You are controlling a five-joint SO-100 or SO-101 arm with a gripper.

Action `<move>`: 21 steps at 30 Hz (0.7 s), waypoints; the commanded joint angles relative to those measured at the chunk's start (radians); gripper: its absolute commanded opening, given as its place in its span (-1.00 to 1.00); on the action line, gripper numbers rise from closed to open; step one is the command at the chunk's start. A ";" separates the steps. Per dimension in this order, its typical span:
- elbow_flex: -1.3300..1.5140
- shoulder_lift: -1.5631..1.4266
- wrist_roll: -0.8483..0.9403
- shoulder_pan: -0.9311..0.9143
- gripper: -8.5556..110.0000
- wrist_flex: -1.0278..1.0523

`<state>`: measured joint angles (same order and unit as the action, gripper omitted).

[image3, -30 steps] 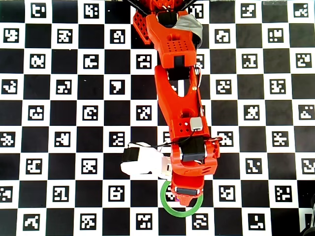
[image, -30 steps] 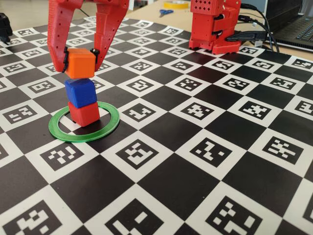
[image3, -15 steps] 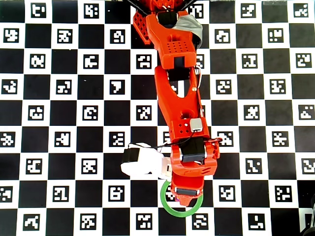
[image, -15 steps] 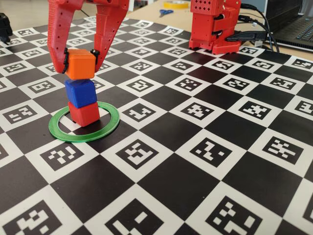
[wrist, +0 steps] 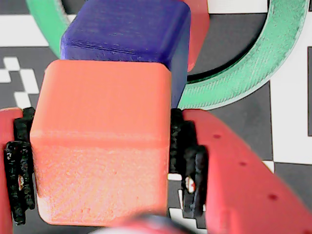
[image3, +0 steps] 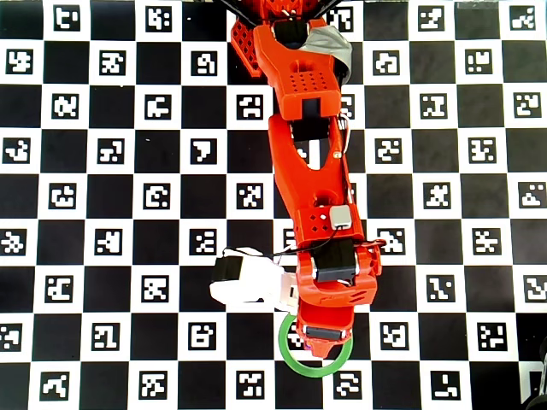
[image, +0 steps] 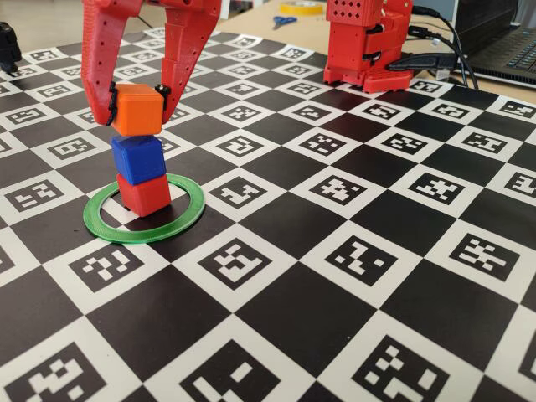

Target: Grab the red cube then put it in the green circle then put the blue cube on top and finally the orange cube on top

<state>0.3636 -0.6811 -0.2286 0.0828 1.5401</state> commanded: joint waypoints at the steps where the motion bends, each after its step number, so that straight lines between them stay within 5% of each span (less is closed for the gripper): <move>1: -0.091 -0.028 -0.006 -0.012 -0.83 -0.017; 21: -0.097 -0.029 -0.052 -0.018 -0.40 -0.006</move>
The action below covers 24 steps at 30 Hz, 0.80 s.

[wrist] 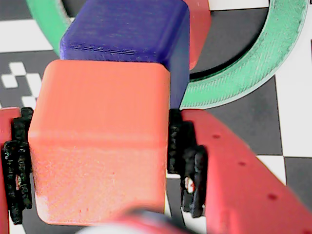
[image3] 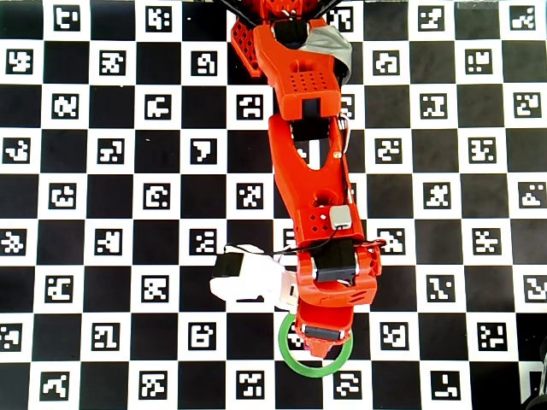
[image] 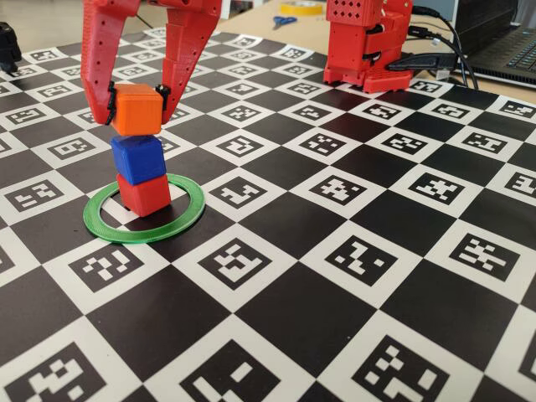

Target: Grab the red cube then put it in the green circle then put the blue cube on top and finally the orange cube on top

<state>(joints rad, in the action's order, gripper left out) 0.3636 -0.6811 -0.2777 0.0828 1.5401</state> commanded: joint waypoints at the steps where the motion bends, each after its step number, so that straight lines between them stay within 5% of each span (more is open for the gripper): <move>1: -0.097 -0.029 -0.005 -0.018 -0.38 -0.006; 24: -0.074 -0.074 -0.046 -0.018 -0.10 0.029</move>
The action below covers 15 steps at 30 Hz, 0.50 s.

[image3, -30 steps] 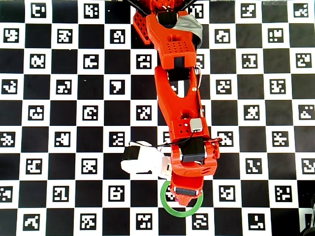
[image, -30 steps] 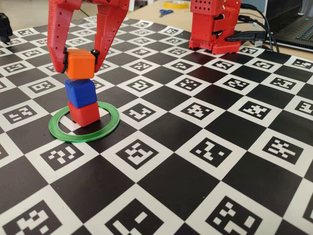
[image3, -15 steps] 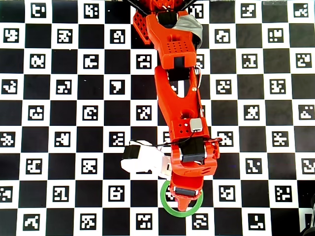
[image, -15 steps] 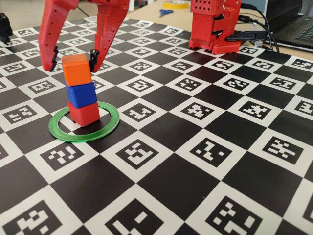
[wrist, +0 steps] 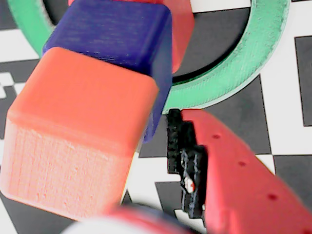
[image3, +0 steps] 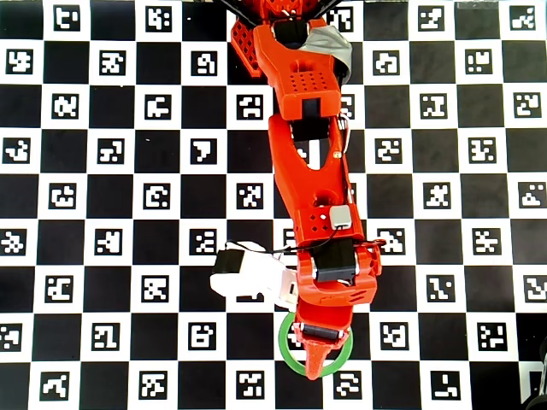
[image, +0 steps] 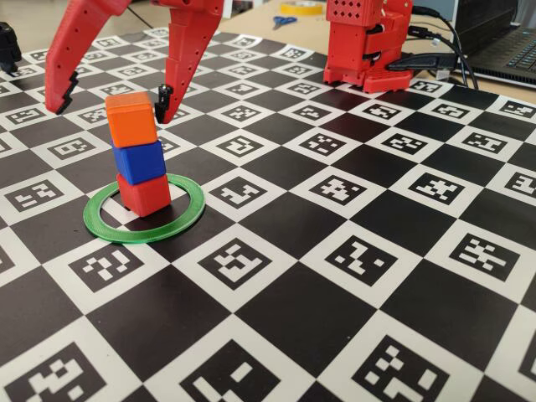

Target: Grab the red cube then put it in the green circle then put the blue cube on top and finally the orange cube on top

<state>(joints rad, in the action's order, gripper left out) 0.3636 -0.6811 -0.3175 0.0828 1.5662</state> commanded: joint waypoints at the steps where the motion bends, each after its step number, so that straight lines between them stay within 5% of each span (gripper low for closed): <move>1: -0.064 -0.083 -0.008 -0.018 -0.09 0.003; 15: 0.229 -0.345 0.002 -0.017 -0.07 -0.072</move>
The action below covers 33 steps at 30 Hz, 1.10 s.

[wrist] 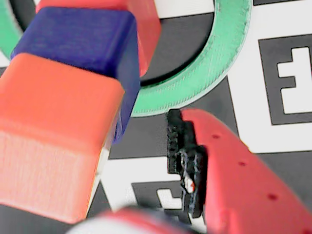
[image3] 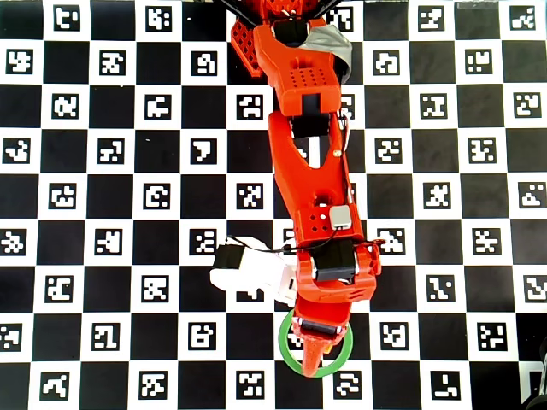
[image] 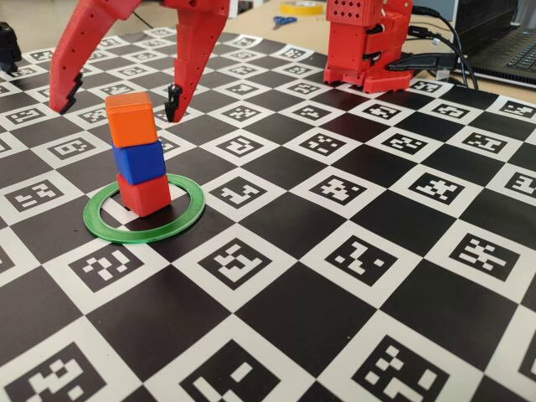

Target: Grab the red cube then put it in the green circle then put the blue cube on top and finally the orange cube on top

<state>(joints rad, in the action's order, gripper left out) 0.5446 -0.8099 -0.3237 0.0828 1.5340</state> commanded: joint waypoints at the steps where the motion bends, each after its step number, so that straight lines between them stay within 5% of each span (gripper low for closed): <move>1: 0.087 -0.249 0.011 -0.017 -0.07 -0.057; 15: 0.687 -0.735 0.087 -0.031 -0.27 -0.276; 33: 1.301 -1.405 0.393 -0.091 -0.94 -0.354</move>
<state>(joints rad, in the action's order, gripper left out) 1.7810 -2.0279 -0.0015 0.0031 1.2057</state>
